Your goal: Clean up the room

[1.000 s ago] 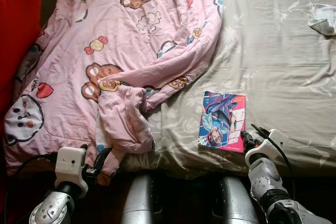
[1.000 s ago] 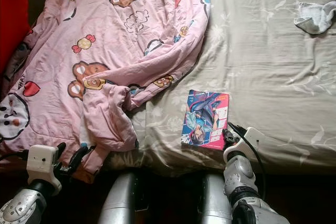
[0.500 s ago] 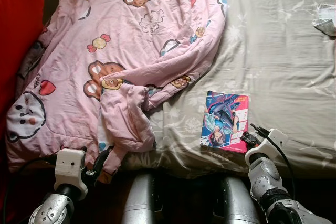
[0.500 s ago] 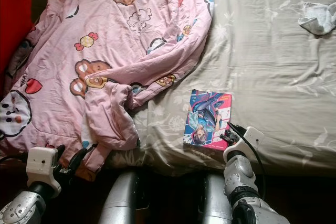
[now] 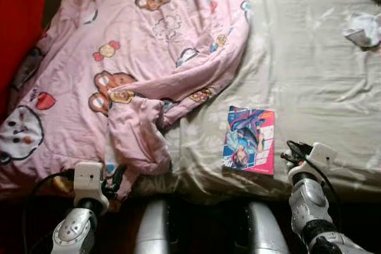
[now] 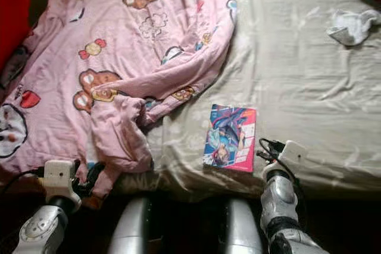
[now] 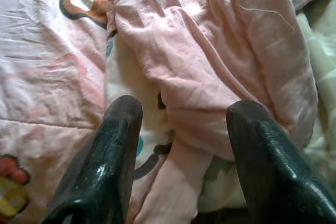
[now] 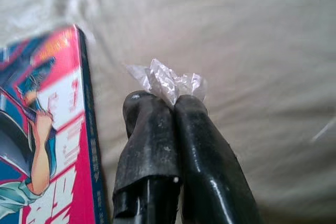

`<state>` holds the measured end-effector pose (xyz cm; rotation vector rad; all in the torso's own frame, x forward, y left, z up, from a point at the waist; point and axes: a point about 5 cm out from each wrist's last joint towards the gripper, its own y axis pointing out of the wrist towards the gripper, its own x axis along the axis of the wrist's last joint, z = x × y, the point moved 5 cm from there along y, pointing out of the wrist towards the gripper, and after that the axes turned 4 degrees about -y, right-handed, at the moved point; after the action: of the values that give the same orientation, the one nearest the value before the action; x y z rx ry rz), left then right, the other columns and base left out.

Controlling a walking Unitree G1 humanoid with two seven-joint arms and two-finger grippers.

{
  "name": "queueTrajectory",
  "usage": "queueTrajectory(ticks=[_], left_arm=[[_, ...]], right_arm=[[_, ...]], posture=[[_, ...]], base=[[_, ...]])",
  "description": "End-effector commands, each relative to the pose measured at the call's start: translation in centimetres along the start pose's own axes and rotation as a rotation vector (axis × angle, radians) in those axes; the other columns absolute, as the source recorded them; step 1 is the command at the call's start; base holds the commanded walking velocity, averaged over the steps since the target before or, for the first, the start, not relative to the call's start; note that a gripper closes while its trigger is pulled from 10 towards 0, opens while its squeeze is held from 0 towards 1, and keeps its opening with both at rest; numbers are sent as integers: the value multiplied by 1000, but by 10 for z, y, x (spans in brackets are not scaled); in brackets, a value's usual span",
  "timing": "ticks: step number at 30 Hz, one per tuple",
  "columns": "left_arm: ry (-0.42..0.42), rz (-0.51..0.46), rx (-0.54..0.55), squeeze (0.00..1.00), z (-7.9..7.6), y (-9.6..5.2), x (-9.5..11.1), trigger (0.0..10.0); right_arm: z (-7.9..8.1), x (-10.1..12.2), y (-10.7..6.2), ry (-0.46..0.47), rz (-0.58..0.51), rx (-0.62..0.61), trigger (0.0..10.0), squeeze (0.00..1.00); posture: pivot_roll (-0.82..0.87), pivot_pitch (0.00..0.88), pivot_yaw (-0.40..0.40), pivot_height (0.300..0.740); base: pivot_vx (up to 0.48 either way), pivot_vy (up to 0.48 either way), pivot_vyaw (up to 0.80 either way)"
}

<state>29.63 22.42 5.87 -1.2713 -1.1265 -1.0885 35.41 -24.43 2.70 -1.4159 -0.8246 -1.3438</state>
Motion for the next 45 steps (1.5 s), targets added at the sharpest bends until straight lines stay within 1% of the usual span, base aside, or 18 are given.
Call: queueTrajectory(ticks=[1,3,4,5,8,10,12,15,16,19,20,25,30,34,35,38,43,45], left_arm=[[-12,65,61,0,11,-5,-25,10000],[-15,65,65,0,12,-4,-27,10000],[-18,68,70,0,12,-3,-29,10000],[-24,74,79,0,12,-1,-33,10000],[-38,87,100,0,15,2,-41,10000],[-43,87,113,0,17,3,-42,10000],[-45,89,120,0,18,4,-45,10000],[-46,98,117,0,18,6,-50,10000],[-50,117,114,0,17,7,-55,10000],[-40,148,114,0,17,7,-65,10000],[-40,148,114,0,17,7,-65,10000],[-37,239,127,0,23,1,-88,10000],[-37,282,129,0,26,-3,-97,10000],[-31,370,126,0,27,-10,-115,10000],[-26,427,130,0,27,-16,-126,10000],[-28,476,136,0,27,-22,-135,10000],[-14,635,139,0,26,-45,-164,10000],[1,674,131,0,24,-51,-171,10000]], right_arm=[[2,-9,-9,-32,-15,34,0,0],[1,-8,-10,-30,-23,37,0,0],[4,-7,-12,-40,-42,62,1961,0],[7,-7,-18,-65,-69,101,10000,0],[9,-14,-31,-94,-88,154,10000,0],[4,-22,-39,-117,-75,156,10000,0],[-8,-34,-47,-102,-46,131,10000,0],[-19,-44,-54,-96,-18,105,10000,0],[-24,-57,-59,-114,41,98,10000,0],[-29,-74,-66,-121,121,95,10000,0],[-29,-74,-66,-121,121,95,10000,0],[-33,-104,-77,-134,267,89,10000,0],[-35,-114,-81,-144,317,85,10000,0],[-39,-130,-91,-160,402,83,10000,0],[-41,-139,-97,-160,450,76,10000,0],[-44,-150,-106,-171,510,70,10000,0],[-51,-181,-137,-202,696,59,10000,0],[-51,-185,-142,-202,719,59,10000,0]], posture=[[14,136,38,635],[14,136,38,635],[0,121,27,635],[-15,98,18,635],[-29,75,8,635],[-35,57,3,635],[-45,44,4,635],[-49,38,6,645],[-55,35,8,655],[-61,31,16,675],[-61,31,16,675],[-56,10,17,715],[-50,0,14,740],[-49,0,13,740],[-47,0,9,740],[-48,0,10,740],[-44,0,9,740],[-43,0,9,740]], base=[[0,0,0],[0,0,0],[0,0,0],[0,0,0],[0,0,0],[0,0,0],[0,0,0],[0,0,0],[0,0,0],[0,0,0],[0,0,0],[0,0,0],[0,0,0],[0,0,0],[0,0,0],[0,0,0],[0,0,0],[0,0,0]])
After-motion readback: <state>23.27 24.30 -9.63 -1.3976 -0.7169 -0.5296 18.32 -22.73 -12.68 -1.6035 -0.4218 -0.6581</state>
